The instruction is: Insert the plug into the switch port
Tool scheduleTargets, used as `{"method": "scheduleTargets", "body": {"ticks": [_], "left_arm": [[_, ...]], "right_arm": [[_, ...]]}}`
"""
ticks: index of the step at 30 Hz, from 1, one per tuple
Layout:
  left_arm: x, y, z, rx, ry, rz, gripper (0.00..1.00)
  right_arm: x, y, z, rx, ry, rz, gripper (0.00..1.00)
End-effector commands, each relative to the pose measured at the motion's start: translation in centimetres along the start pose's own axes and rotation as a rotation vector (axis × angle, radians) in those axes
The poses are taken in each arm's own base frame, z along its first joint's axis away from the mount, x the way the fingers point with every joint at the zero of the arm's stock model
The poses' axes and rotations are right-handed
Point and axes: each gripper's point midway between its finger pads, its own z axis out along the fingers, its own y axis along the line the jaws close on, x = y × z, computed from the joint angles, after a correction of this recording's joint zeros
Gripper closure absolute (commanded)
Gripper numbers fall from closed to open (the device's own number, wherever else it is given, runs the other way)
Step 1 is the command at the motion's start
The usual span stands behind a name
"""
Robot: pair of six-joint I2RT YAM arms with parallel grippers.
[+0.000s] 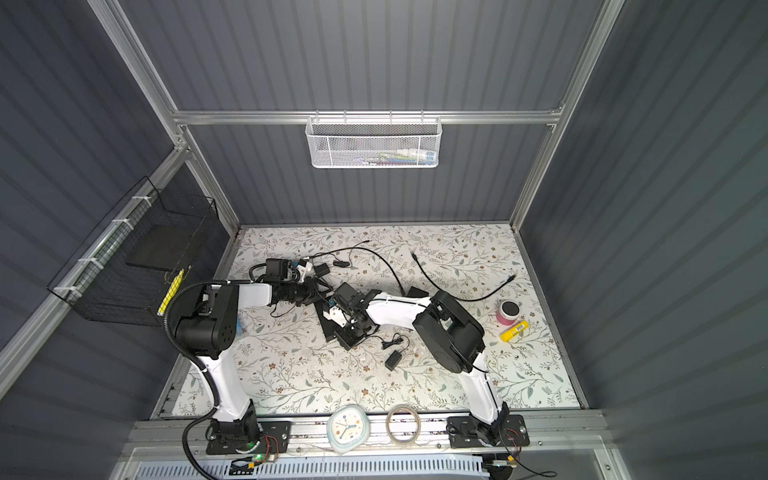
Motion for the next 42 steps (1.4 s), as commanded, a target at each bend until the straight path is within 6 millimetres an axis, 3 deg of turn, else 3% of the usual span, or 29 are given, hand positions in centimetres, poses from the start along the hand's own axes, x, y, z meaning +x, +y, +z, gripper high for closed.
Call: {"method": "scheduleTargets", "body": {"ticks": [1,14,22,42], "left_arm": [[1.4,0.7,-0.4,-0.037,0.026,-0.014,0.49],[1.7,2.6,-0.9,-0.146,0.015,-0.015,0.5],[1.9,3.2,-0.8,-0.168,0.014,-0.022,0.5],[2.1,3.2,-0.8,-0.167,0.021,-0.02,0.51]], "right_arm": [[-1.2,0.0,-1.1,0.009,-0.041,0.011,1.0],[-1.6,0.1,-1.7,0.009,-0.047,0.021,1.0],[-2.3,1.6,-2.0,-0.067,-0.069,0.042,1.0],[-2.4,-0.9,-2.1,0.028,-0.074,0.089,1.0]]}}
